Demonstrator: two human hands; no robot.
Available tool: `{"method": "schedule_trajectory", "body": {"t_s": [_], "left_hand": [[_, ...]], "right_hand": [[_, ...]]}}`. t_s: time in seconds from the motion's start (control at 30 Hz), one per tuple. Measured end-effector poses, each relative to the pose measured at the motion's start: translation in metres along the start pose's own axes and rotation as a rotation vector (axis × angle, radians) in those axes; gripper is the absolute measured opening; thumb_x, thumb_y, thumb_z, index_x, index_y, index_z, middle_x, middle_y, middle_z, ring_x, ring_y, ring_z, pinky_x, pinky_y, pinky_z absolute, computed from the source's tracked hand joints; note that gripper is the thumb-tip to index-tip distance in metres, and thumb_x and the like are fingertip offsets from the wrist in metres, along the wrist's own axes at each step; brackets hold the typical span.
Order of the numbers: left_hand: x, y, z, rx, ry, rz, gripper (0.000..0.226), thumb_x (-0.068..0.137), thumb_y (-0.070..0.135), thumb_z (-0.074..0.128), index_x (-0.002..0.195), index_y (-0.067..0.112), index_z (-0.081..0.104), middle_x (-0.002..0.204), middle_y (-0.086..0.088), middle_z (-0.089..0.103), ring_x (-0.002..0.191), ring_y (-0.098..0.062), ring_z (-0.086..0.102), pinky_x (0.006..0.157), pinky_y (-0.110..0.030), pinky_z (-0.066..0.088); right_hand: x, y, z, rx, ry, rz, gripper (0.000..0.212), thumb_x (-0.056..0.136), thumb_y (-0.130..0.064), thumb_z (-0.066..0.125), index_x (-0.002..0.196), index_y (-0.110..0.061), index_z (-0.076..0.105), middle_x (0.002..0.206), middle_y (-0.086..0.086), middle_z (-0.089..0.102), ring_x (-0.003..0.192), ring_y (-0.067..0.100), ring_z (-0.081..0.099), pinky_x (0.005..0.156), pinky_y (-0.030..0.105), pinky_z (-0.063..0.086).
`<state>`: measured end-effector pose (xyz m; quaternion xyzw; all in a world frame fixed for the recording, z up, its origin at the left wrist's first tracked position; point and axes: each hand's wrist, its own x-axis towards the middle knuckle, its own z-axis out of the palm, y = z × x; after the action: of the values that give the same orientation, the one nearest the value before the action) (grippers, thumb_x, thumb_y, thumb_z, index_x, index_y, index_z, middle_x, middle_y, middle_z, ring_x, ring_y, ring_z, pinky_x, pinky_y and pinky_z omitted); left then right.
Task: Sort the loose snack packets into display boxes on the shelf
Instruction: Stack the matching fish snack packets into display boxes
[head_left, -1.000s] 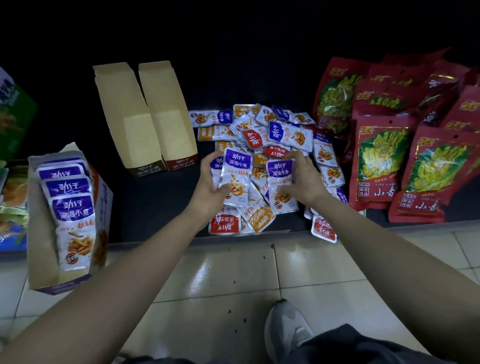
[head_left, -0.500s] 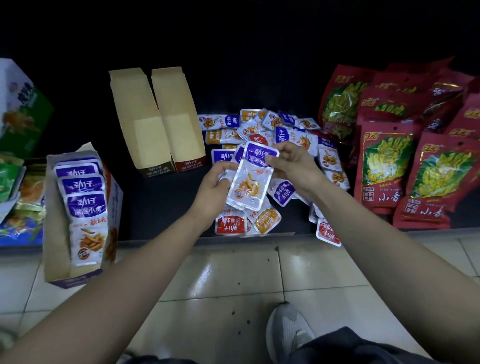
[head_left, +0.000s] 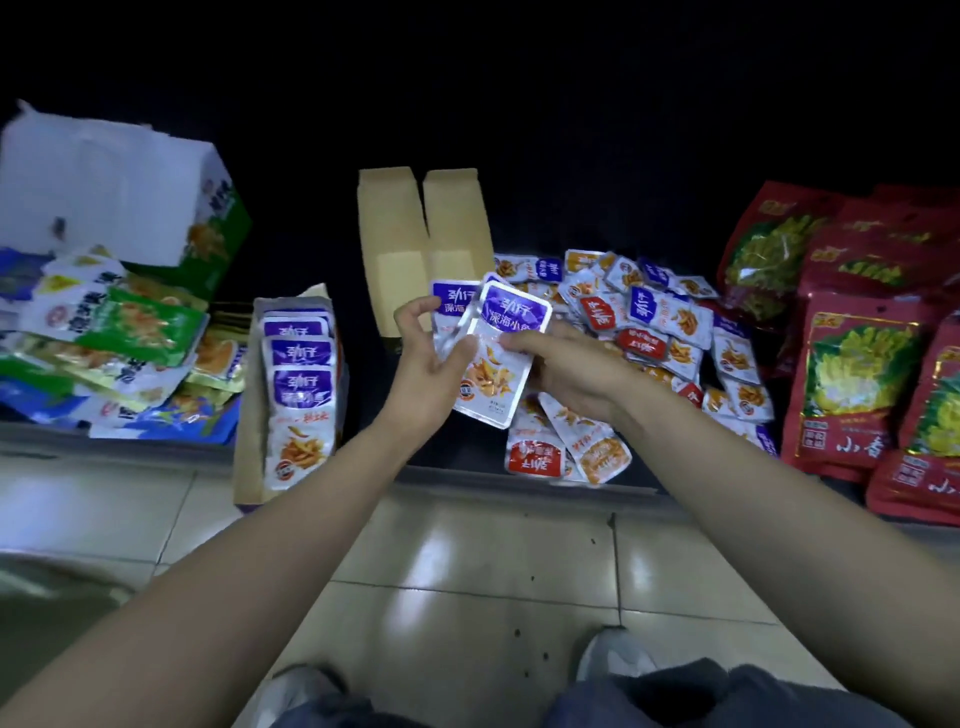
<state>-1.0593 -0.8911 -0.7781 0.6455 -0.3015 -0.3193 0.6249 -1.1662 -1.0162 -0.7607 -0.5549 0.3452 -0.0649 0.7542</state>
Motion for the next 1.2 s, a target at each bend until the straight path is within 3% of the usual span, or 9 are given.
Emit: {"method": "schedule_trajectory", "body": {"t_s": [0.2, 0.3, 0.4, 0.5, 0.6, 0.67, 0.83, 1.0, 1.2], "left_hand": [[-0.013, 0.03, -0.069, 0.234, 0.242, 0.064, 0.034, 0.096, 0.011, 0.041, 0.125, 0.017, 0.025, 0.106, 0.01, 0.052, 0.088, 0.006, 0.059, 0.073, -0.02, 0.049], [-0.021, 0.029, -0.118, 0.357, 0.352, 0.055, 0.028, 0.092, 0.027, 0.036, 0.119, 0.025, 0.041, 0.109, 0.002, 0.054, 0.101, -0.012, 0.058, 0.08, -0.029, 0.047], [-0.031, 0.014, -0.155, 0.478, 0.474, 0.005, 0.029, 0.09, 0.029, 0.033, 0.106, 0.024, 0.057, 0.112, -0.003, 0.048, 0.102, -0.015, 0.051, 0.085, -0.029, 0.041], [-0.043, -0.002, -0.168, 0.491, 0.454, -0.072, 0.03, 0.101, 0.017, 0.036, 0.122, 0.017, 0.057, 0.121, -0.004, 0.042, 0.114, -0.015, 0.045, 0.096, -0.027, 0.037], [-0.051, -0.014, -0.167, 0.466, 0.384, -0.122, 0.041, 0.095, 0.029, 0.037, 0.13, 0.015, 0.054, 0.123, -0.003, 0.038, 0.117, -0.015, 0.042, 0.095, -0.025, 0.034], [-0.055, -0.02, -0.164, 0.443, 0.343, -0.137, 0.042, 0.094, 0.033, 0.039, 0.132, 0.019, 0.052, 0.122, 0.0, 0.037, 0.113, -0.011, 0.041, 0.094, -0.025, 0.035], [-0.059, -0.032, -0.16, 0.462, 0.309, -0.101, 0.042, 0.102, 0.026, 0.044, 0.144, 0.024, 0.04, 0.125, -0.002, 0.038, 0.112, -0.01, 0.044, 0.094, -0.028, 0.041], [-0.057, -0.037, -0.159, 0.483, 0.279, -0.087, 0.055, 0.101, 0.015, 0.043, 0.152, 0.029, 0.027, 0.132, -0.004, 0.038, 0.111, -0.006, 0.044, 0.091, -0.027, 0.043], [-0.058, -0.027, -0.157, 0.549, 0.355, -0.074, 0.051, 0.1, 0.015, 0.048, 0.148, 0.016, 0.032, 0.14, -0.008, 0.034, 0.119, -0.009, 0.042, 0.093, -0.041, 0.052]], "right_hand": [[0.012, -0.023, 0.087, -0.05, -0.246, -0.129, 0.024, 0.094, -0.001, 0.055, 0.112, -0.017, 0.058, 0.104, 0.001, 0.069, 0.092, 0.012, 0.068, 0.087, 0.029, 0.055], [0.023, -0.026, 0.128, -0.047, -0.193, -0.212, 0.023, 0.093, 0.001, 0.057, 0.108, -0.017, 0.057, 0.104, 0.003, 0.069, 0.091, 0.011, 0.068, 0.08, 0.023, 0.056], [0.032, -0.012, 0.157, -0.037, -0.104, -0.212, 0.038, 0.091, 0.0, 0.061, 0.126, -0.009, 0.048, 0.119, 0.012, 0.065, 0.107, 0.021, 0.065, 0.088, 0.031, 0.055], [0.029, 0.013, 0.174, -0.107, -0.065, -0.168, 0.044, 0.09, -0.003, 0.063, 0.13, -0.008, 0.045, 0.123, 0.011, 0.063, 0.105, 0.015, 0.064, 0.085, 0.027, 0.056], [0.027, 0.036, 0.178, -0.3, -0.012, -0.231, 0.042, 0.087, -0.012, 0.07, 0.124, -0.015, 0.049, 0.12, 0.003, 0.063, 0.101, 0.005, 0.061, 0.089, 0.032, 0.055], [0.029, 0.045, 0.176, -0.532, 0.052, -0.318, 0.048, 0.083, -0.024, 0.074, 0.124, -0.019, 0.051, 0.119, 0.001, 0.06, 0.113, 0.014, 0.054, 0.098, 0.042, 0.048], [0.03, 0.04, 0.169, -0.939, 0.176, -0.431, 0.059, 0.08, -0.04, 0.075, 0.129, -0.018, 0.051, 0.135, 0.006, 0.031, 0.129, 0.022, 0.023, 0.11, 0.038, 0.026], [0.031, 0.053, 0.162, -0.748, -0.064, -0.304, 0.093, 0.081, -0.024, 0.077, 0.149, -0.021, 0.013, 0.154, 0.01, -0.002, 0.148, 0.029, 0.001, 0.116, 0.048, 0.03], [0.028, 0.043, 0.151, -0.638, -0.135, -0.289, 0.101, 0.085, -0.019, 0.074, 0.152, -0.025, -0.001, 0.155, 0.005, 0.006, 0.138, 0.022, 0.035, 0.103, 0.039, 0.046]]}}
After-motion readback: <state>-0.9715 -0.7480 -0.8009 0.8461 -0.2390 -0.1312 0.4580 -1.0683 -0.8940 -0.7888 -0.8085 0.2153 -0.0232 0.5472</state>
